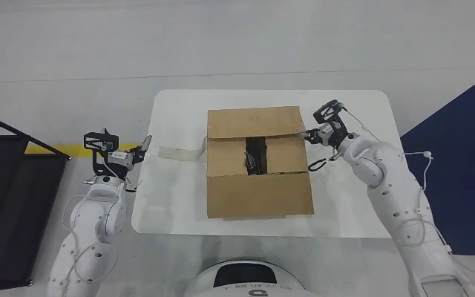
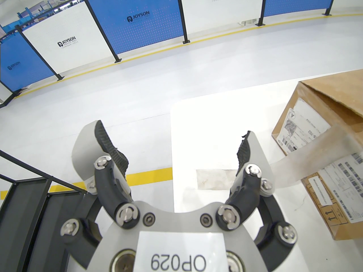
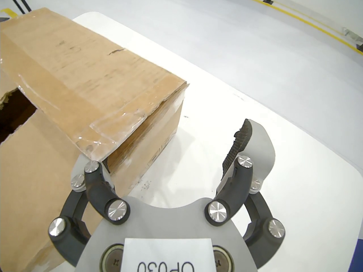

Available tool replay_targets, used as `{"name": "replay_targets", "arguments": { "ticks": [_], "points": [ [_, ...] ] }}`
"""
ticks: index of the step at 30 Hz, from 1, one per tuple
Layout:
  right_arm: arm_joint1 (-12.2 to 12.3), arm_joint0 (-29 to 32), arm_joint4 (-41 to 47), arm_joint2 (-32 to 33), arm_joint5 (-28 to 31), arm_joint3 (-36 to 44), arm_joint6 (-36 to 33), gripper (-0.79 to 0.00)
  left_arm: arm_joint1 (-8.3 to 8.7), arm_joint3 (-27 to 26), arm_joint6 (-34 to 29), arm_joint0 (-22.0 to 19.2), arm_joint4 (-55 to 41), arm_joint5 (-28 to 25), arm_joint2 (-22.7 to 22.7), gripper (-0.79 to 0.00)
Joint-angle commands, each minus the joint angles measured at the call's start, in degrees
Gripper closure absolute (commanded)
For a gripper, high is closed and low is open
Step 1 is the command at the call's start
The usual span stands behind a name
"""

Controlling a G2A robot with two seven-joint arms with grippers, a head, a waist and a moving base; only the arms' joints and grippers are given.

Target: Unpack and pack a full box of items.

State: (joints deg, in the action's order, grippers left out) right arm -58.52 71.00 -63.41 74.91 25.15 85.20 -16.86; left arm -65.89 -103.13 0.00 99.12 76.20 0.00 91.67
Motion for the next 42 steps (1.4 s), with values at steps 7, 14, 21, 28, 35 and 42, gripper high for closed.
{"name": "replay_targets", "arguments": {
  "ticks": [7,14,21,28,35,42],
  "points": [
    [-1.12,-6.78,8.13,0.48,-8.09,-0.52,-4.19,-0.785,0.0,0.0,0.0,0.0,0.0,0.0,0.0,-0.785],
    [-4.14,-21.85,14.13,-7.53,-15.11,-15.69,-11.87,-0.785,0.0,0.0,0.0,0.0,0.0,0.0,0.0,-0.785],
    [-8.46,-33.44,15.65,-17.7,-20.53,-32.24,-18.99,-0.785,0.0,0.0,0.0,0.0,0.0,0.0,0.0,-0.785],
    [-10.03,-36.28,24.27,-17.56,-10.13,-38.8,-15.83,-0.785,0.0,0.0,0.0,0.0,0.0,0.0,0.0,-0.785],
    [-9.55,-35.36,30.85,-14.72,-2.97,-38.78,-15.69,-0.785,0.0,0.0,0.0,0.0,0.0,0.0,0.0,-0.785],
    [-9.55,-35.36,30.85,-14.72,-2.97,-38.78,-15.69,-0.785,0.0,0.0,0.0,0.0,0.0,0.0,0.0,-0.785]
  ]
}}
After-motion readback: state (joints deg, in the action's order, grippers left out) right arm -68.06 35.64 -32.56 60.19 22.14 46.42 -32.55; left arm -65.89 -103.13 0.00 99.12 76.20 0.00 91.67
